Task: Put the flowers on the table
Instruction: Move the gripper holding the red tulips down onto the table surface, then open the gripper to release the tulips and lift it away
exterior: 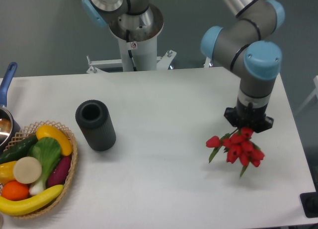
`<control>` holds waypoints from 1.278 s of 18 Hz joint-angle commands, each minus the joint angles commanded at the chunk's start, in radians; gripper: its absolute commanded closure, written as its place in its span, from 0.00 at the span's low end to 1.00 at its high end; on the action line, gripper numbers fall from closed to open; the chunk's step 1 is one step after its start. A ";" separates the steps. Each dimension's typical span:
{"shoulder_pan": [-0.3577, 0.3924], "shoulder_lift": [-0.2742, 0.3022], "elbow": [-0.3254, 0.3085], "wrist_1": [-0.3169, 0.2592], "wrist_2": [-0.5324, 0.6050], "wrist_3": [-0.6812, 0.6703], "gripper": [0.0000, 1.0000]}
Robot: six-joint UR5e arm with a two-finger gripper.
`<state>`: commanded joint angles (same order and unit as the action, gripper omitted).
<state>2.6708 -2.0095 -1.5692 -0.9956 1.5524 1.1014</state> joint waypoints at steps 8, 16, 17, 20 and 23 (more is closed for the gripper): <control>-0.035 -0.008 0.000 0.015 -0.017 -0.034 0.00; 0.001 0.043 -0.017 0.094 -0.015 -0.052 0.00; 0.009 0.051 -0.031 0.097 -0.015 -0.049 0.00; 0.035 0.074 -0.055 0.112 -0.015 -0.041 0.00; 0.050 0.075 -0.068 0.115 -0.012 -0.038 0.00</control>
<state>2.7212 -1.9343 -1.6367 -0.8805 1.5401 1.0630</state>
